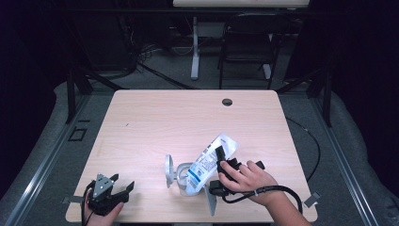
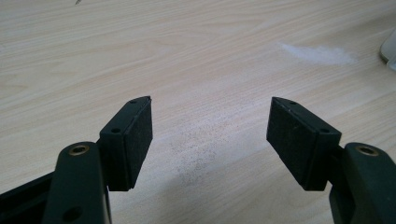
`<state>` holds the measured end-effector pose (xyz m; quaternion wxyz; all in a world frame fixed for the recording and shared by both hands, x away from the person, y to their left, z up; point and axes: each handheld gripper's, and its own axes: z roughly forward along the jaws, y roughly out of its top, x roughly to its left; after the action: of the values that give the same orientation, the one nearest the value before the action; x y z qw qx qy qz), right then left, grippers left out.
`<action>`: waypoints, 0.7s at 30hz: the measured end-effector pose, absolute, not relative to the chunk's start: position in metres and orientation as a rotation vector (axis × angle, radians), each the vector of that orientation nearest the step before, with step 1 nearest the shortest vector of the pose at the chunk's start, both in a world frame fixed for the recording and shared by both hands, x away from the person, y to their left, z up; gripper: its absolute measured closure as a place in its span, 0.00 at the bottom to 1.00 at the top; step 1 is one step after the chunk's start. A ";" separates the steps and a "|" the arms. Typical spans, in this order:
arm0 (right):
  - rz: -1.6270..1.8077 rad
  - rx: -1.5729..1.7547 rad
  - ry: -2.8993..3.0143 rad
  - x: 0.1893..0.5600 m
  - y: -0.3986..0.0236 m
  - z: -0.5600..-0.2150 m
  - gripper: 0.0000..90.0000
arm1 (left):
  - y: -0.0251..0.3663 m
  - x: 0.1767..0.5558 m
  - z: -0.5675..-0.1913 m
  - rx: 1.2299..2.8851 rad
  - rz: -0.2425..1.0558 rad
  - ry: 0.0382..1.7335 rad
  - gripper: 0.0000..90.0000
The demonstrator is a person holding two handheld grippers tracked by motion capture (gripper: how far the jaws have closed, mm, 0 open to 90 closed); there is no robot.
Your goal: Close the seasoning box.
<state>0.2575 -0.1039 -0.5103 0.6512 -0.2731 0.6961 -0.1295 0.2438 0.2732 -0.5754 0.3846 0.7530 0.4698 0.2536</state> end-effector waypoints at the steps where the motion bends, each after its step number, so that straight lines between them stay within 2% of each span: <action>1: -0.293 -0.621 1.580 0.258 -0.104 -0.510 0.84 | 0.273 0.244 -0.575 1.918 0.646 1.197 0.35; 21: -0.300 -0.623 1.575 0.257 -0.104 -0.511 0.85 | 0.273 0.244 -0.576 1.918 0.647 1.197 0.35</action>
<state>0.2567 -0.1043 -0.5108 0.6525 -0.2746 0.6939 -0.1321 0.2439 0.2732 -0.5756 0.3847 0.7528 0.4700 0.2538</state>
